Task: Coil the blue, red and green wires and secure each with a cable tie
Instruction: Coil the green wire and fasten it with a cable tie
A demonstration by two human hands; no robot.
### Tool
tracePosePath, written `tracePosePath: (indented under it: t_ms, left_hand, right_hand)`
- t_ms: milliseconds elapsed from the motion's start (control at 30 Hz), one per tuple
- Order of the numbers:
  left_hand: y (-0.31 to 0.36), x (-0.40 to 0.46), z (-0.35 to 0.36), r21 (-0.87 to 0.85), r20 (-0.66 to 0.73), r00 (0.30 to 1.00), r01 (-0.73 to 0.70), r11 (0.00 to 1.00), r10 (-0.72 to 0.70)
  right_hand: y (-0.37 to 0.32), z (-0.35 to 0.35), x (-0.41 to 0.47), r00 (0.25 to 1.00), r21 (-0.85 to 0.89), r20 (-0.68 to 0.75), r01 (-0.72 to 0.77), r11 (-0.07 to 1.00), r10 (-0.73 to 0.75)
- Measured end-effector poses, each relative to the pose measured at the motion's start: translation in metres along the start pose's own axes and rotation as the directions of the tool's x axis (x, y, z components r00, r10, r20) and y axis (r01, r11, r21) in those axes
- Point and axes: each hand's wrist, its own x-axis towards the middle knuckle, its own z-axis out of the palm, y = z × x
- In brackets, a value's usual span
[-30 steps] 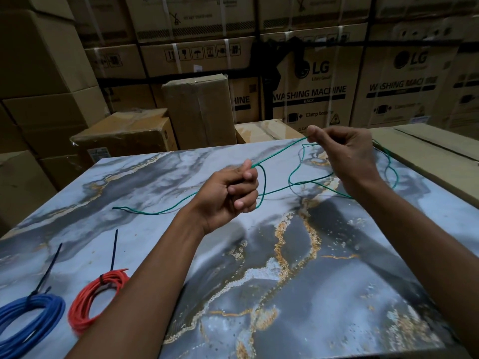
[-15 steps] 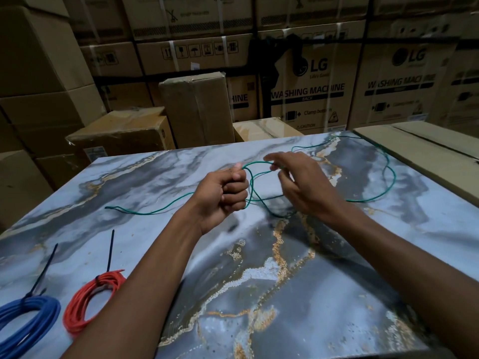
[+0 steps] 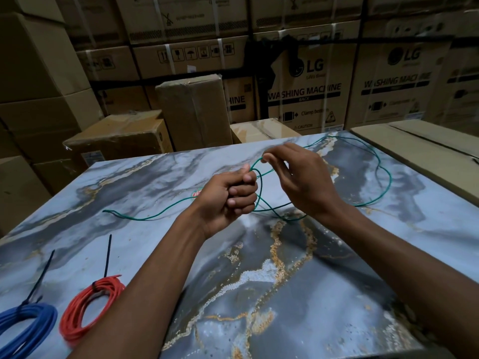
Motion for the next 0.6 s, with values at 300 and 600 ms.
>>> tracePosePath:
  t_ms: [300,600]
  left_hand:
    - [0.022,-0.009,-0.021,-0.411,-0.07,0.964,-0.264,0.873,0.258]
    - [0.03,-0.007,-0.039,-0.431,-0.407,0.844,-0.515,0.741,0.35]
  right_hand:
    - [0.029,-0.011,0.002,0.917,0.44,0.325,-0.364,0.821,0.232]
    - [0.032,-0.011,0.0,0.958,0.332,0.268,-0.188,0.924,0.099]
